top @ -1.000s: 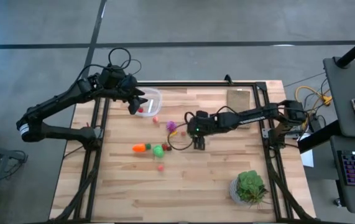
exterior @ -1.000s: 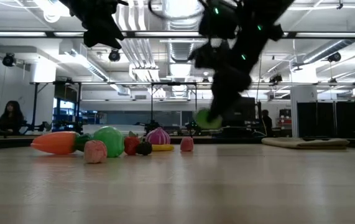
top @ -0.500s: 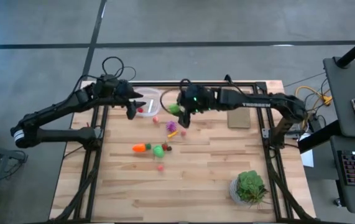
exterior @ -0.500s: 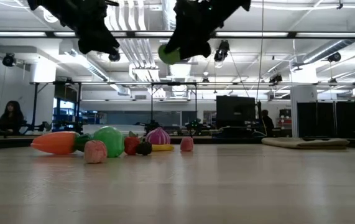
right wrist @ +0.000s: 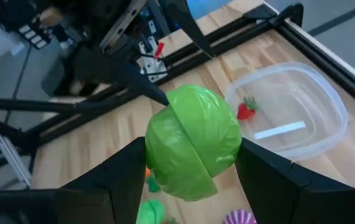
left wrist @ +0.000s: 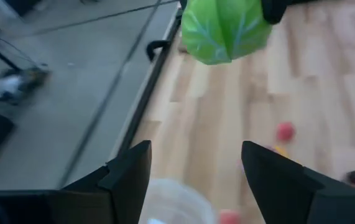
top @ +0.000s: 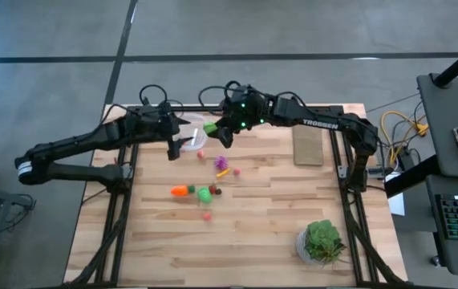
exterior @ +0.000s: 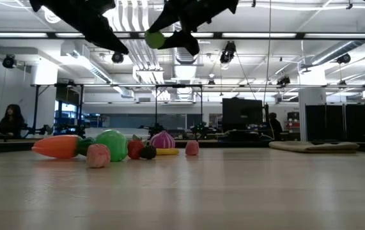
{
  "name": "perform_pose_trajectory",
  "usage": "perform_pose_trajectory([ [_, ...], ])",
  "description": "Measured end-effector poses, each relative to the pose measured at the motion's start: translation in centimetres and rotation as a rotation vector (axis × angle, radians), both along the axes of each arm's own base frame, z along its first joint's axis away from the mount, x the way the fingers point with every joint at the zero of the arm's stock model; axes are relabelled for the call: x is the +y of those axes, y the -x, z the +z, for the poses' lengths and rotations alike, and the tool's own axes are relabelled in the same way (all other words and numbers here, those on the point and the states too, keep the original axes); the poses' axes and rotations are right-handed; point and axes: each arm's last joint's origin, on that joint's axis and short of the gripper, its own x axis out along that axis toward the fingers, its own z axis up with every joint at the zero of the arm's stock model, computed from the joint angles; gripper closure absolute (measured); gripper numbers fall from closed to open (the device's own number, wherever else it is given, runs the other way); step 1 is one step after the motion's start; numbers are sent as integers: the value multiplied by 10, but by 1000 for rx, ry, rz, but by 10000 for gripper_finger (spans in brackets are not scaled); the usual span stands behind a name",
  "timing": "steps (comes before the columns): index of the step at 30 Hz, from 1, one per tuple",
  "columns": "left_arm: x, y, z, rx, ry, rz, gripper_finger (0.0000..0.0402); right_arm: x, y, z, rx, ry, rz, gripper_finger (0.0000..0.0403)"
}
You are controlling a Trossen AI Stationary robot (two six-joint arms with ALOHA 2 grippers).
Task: Pick and placing Produce into tupperware
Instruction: Put the cabbage into the transparent bin
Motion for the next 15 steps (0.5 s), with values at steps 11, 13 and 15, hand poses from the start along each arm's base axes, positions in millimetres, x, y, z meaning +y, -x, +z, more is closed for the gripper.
perform_pose_trajectory([
  [11,-20,-20,17,-82,-336,-21,165,-6,-1,13,-48,-80,-42,179],
  [13,-23,-21,15,-64,-361,-32,165,-6,-1,15,-58,-91,-46,179],
  [15,-24,-23,14,-48,-389,-21,165,-5,-1,17,-75,-113,-38,179],
])
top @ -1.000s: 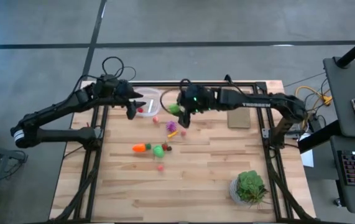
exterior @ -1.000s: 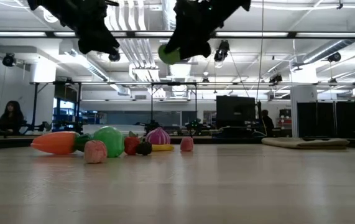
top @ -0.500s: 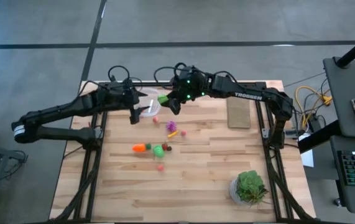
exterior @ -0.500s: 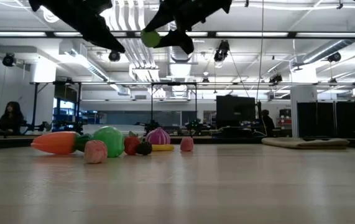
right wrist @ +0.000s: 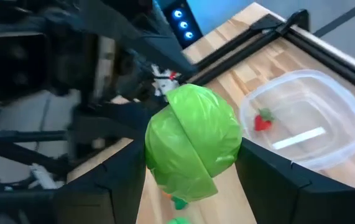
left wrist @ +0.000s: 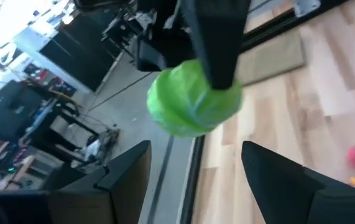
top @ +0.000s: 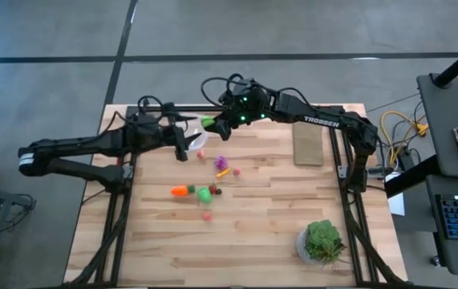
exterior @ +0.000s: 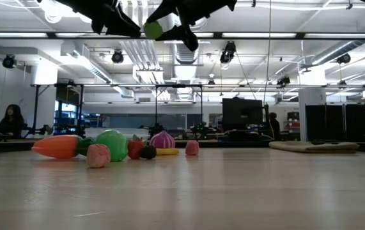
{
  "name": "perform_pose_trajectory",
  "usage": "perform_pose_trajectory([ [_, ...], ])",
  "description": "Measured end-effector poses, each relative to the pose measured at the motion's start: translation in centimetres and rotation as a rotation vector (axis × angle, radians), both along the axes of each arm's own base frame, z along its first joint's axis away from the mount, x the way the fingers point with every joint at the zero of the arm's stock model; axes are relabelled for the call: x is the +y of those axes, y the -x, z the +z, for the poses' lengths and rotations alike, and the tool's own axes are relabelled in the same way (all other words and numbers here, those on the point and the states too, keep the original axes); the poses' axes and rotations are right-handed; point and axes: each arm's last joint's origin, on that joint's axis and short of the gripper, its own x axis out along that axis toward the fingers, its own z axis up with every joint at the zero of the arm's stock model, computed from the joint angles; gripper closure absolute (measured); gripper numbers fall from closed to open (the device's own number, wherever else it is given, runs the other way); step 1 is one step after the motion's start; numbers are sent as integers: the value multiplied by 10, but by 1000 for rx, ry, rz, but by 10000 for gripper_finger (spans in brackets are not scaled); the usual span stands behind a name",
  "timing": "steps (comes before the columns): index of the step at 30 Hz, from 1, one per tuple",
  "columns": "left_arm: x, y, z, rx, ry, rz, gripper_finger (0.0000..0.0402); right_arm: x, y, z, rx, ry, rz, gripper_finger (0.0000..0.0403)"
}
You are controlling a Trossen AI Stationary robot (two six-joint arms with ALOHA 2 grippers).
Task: Pick and placing Produce into tupperware
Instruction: Put the cabbage into the transparent bin
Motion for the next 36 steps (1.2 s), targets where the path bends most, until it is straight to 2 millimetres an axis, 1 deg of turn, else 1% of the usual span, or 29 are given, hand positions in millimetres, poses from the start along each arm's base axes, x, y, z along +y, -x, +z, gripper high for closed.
perform_pose_trajectory([
  [7,2,-8,4,-72,-18,40,165,0,0,1,-7,-16,-4,179],
  [12,1,-12,2,-74,-16,39,165,-1,0,1,-16,-16,-9,179],
  [16,0,-15,1,-134,70,45,165,0,-1,2,-28,-3,-4,179],
  [21,0,-12,4,-215,186,74,165,-2,-1,3,-36,38,8,179],
  [23,0,-11,4,-229,202,77,165,-3,0,4,-39,52,10,179],
  [28,-1,-11,6,-256,220,78,165,-10,1,1,-22,61,-3,179],
  [36,-1,-13,4,-240,221,76,165,-24,6,1,-22,59,-41,179],
])
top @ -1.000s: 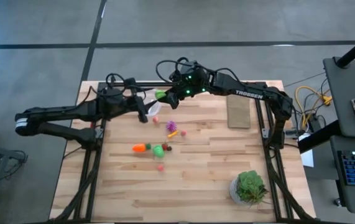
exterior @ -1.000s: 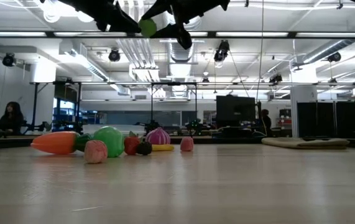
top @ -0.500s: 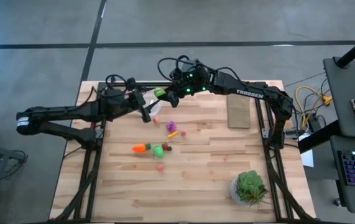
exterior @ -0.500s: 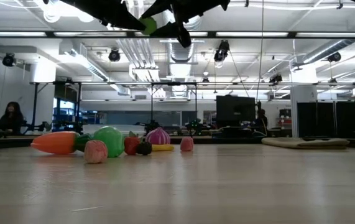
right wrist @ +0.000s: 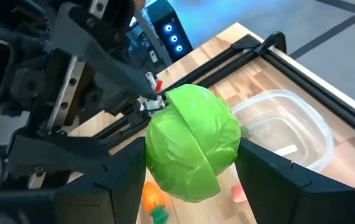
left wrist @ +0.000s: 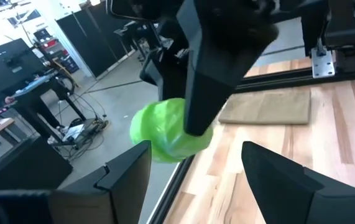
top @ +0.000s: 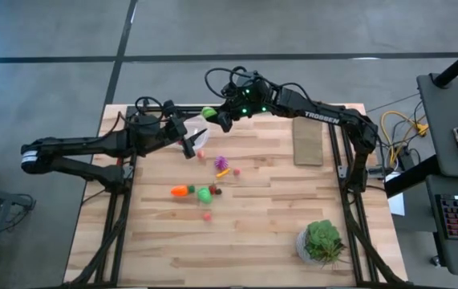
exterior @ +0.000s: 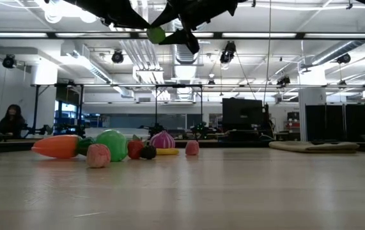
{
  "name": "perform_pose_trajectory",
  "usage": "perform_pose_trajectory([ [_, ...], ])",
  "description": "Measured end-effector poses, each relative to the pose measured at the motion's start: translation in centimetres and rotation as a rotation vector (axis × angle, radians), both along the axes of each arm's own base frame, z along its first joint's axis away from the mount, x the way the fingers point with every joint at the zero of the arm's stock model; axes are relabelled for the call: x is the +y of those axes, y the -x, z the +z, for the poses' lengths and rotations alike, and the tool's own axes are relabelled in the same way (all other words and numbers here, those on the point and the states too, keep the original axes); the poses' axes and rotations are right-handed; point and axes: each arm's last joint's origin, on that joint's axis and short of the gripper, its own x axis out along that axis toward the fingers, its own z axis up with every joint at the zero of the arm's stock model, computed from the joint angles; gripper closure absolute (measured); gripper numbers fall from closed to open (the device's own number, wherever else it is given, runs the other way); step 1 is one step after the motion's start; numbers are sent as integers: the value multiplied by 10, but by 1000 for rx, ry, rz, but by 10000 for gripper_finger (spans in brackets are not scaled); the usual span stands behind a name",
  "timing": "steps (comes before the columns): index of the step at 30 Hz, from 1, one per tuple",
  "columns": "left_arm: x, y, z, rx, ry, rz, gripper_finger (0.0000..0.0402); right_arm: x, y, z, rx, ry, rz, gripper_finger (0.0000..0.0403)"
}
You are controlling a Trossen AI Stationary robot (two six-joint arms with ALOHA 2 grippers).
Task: Pick and placing Produce into tupperware
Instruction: Put the cabbage into the transparent bin
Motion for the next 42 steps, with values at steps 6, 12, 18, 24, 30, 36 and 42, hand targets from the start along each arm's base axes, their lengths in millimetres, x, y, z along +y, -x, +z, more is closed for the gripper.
perform_pose_trajectory([
  [6,2,-5,-5,22,-4,26,165,0,0,0,-1,-10,-5,179],
  [12,5,-11,-12,61,-18,110,165,-1,0,0,-2,-11,-6,179],
  [18,8,-11,-6,95,-114,227,165,0,0,0,-2,-25,-12,179],
  [24,6,-8,3,164,-241,165,165,0,1,0,-5,-85,21,179],
  [30,2,-9,-2,248,-293,89,165,-4,3,1,-20,-200,66,179],
  [36,0,-6,6,171,-230,107,165,-14,8,2,-25,-243,49,179],
  [42,-1,1,16,86,-175,124,165,-25,13,3,-34,-381,72,179],
])
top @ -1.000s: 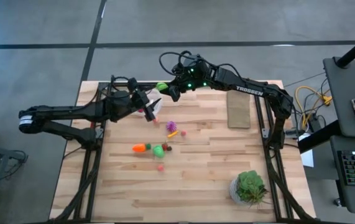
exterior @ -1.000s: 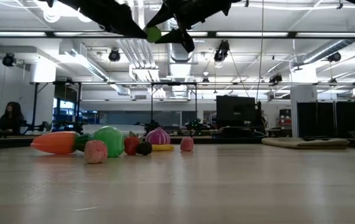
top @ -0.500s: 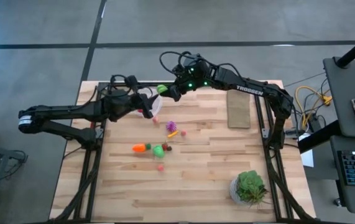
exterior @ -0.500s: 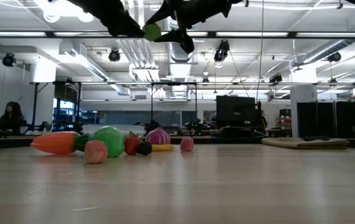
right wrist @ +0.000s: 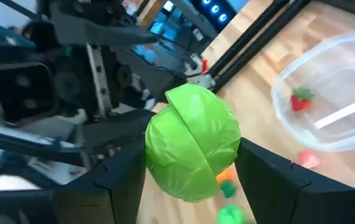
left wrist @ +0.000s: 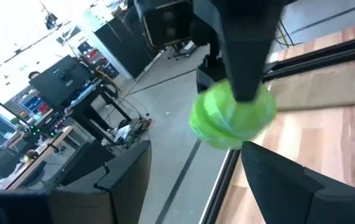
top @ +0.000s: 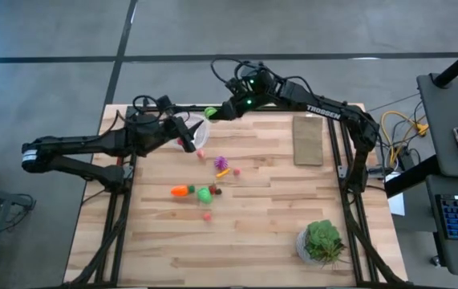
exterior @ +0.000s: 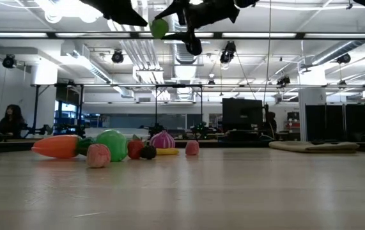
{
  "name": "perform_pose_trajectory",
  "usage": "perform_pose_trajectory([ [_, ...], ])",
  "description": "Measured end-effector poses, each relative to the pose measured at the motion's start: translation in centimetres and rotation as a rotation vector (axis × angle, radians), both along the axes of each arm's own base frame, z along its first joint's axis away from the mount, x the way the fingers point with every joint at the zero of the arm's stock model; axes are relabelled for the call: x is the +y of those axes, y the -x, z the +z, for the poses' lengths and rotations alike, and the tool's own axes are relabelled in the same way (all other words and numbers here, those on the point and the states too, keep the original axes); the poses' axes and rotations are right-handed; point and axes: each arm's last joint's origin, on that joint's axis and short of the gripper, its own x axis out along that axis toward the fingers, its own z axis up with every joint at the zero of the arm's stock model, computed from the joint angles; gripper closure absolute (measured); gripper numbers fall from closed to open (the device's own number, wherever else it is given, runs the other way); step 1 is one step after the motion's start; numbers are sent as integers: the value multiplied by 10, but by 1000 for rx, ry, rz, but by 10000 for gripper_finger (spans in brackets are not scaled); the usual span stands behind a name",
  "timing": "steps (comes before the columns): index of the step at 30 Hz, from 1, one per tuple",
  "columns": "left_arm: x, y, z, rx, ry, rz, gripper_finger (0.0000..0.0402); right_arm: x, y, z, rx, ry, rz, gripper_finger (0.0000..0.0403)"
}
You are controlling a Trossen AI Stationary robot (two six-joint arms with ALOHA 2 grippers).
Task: Pick and placing Produce into tupperware
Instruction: Put the cabbage into the transparent bin
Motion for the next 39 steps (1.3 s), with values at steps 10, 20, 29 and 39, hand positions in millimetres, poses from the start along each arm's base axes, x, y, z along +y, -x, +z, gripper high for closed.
perform_pose_trajectory([
  [10,-1,5,-2,28,9,1,165,-6,-3,27,-221,-200,86,179],
  [20,-1,7,11,-83,51,-2,165,-5,-4,28,-213,-282,116,179],
  [29,-2,9,22,-110,102,-18,165,-6,-4,27,-206,-281,109,179],
  [39,-3,7,16,-26,68,-50,165,-4,-3,23,-149,-366,124,179],
])
